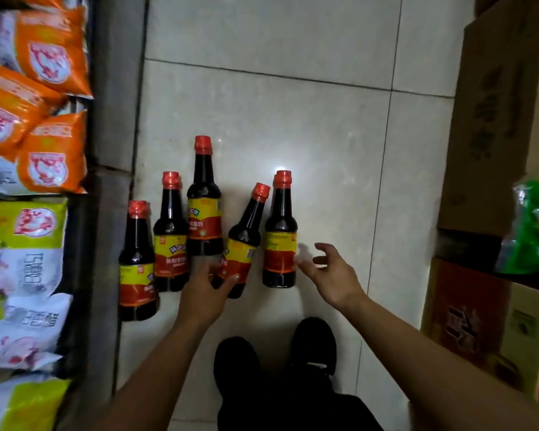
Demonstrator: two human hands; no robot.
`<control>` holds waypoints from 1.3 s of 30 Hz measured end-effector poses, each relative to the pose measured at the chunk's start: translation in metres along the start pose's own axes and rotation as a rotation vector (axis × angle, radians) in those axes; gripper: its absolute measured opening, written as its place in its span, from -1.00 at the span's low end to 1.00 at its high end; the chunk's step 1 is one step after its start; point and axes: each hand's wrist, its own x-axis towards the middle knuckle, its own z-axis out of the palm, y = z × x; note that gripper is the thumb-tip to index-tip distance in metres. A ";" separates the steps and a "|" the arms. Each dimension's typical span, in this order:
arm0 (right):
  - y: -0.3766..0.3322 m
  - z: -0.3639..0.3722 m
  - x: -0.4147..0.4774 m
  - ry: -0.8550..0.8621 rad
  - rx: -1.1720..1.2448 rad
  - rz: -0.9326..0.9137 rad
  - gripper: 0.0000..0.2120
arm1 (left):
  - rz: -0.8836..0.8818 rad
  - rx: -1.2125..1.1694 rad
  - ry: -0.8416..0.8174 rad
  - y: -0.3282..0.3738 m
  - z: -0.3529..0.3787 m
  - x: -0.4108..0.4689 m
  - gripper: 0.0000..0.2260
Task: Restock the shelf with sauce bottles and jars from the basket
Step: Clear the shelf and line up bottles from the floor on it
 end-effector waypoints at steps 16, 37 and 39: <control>0.011 0.067 0.086 0.118 0.061 -0.072 -0.34 | -0.011 0.096 0.095 -0.043 0.058 0.064 -0.48; 0.020 0.026 0.023 0.086 0.079 -0.098 -0.54 | -0.042 -0.214 0.066 -0.010 0.044 -0.015 -0.62; 0.013 0.016 0.003 0.087 0.110 -0.107 -0.56 | -0.037 -0.237 0.062 0.000 0.035 -0.031 -0.63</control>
